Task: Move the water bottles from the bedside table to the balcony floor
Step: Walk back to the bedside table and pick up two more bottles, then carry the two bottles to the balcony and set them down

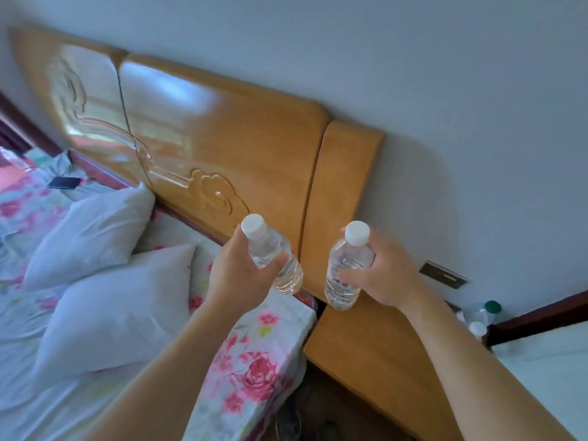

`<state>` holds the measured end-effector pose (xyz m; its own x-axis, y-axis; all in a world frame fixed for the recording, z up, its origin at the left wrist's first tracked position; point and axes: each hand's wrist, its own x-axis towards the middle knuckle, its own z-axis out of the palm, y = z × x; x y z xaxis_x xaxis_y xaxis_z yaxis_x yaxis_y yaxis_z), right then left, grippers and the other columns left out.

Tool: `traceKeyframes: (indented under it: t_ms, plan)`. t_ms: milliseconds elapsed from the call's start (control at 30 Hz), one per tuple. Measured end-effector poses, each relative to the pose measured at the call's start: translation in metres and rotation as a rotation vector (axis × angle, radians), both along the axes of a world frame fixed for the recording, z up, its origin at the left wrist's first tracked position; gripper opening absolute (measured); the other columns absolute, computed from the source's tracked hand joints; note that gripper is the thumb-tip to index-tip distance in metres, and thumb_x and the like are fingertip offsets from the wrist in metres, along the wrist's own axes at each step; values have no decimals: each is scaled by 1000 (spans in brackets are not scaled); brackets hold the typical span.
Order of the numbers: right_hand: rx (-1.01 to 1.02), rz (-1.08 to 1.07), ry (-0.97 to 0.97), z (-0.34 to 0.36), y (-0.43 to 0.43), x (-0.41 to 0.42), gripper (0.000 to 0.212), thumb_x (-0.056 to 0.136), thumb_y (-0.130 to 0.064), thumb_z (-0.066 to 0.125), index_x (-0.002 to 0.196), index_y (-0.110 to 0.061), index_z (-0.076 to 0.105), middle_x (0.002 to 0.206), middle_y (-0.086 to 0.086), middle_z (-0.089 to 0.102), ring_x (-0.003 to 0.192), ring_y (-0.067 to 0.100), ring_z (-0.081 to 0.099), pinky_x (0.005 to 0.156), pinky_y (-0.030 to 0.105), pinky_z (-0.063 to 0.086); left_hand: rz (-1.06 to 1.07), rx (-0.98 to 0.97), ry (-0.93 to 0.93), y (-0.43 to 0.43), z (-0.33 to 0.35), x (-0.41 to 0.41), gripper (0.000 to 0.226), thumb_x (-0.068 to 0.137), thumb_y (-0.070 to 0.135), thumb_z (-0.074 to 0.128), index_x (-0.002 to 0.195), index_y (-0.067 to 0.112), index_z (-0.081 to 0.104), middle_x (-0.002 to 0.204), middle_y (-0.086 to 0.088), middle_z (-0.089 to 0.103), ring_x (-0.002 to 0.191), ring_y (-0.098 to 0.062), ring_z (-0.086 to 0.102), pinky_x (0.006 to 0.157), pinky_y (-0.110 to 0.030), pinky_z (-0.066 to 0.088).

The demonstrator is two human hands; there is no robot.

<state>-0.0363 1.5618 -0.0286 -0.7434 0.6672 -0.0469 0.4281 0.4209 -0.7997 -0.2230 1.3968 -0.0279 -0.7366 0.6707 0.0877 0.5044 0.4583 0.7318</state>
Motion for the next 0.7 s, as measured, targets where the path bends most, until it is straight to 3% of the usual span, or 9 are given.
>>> traceKeyframes:
  t_ms: [133, 233, 333, 467, 600, 700]
  plan:
    - [-6, 141, 8, 13, -31, -39, 51, 74, -32, 83, 116, -38, 55, 96, -19, 62, 89, -6, 57, 69, 12, 40, 150, 29, 53, -55, 11, -19, 49, 77, 48, 75, 117, 33, 49, 95, 16, 62, 90, -11, 61, 77, -34, 48]
    - [6, 246, 33, 25, -59, -72, 52, 71, -37, 83, 116, -39, 57, 97, -20, 63, 90, -2, 60, 76, 23, 48, 262, 51, 83, -98, 25, -34, 51, 79, 44, 77, 119, 24, 52, 97, 8, 63, 91, -18, 60, 77, -34, 45]
    - [47, 350, 48, 36, -94, -105, 50, 70, -41, 82, 113, -40, 56, 94, -20, 63, 88, -4, 59, 70, 21, 45, 360, 61, 124, -146, 37, -46, 56, 77, 54, 73, 116, 19, 53, 96, 1, 66, 89, -24, 62, 75, -36, 46]
    - [121, 481, 34, 46, -154, -147, 50, 69, -44, 82, 112, -33, 58, 90, -13, 64, 82, 8, 62, 71, 28, 53, 501, 50, 146, -223, 45, -58, 65, 78, 53, 73, 125, 15, 51, 106, -5, 66, 100, -29, 61, 81, -38, 46]
    - [161, 609, 44, 53, -229, -181, 48, 69, -42, 84, 109, -40, 58, 85, -18, 64, 80, 0, 62, 68, 18, 48, 626, 67, 142, -309, 48, -62, 72, 72, 59, 71, 129, 19, 51, 109, -1, 68, 103, -27, 64, 87, -41, 50]
    - [167, 702, 55, 65, -290, -201, 51, 73, -32, 85, 115, -38, 57, 84, -23, 58, 81, -24, 51, 66, 1, 39, 716, 68, 152, -368, 52, -63, 72, 72, 55, 73, 129, 18, 52, 112, -6, 70, 106, -32, 64, 88, -42, 51]
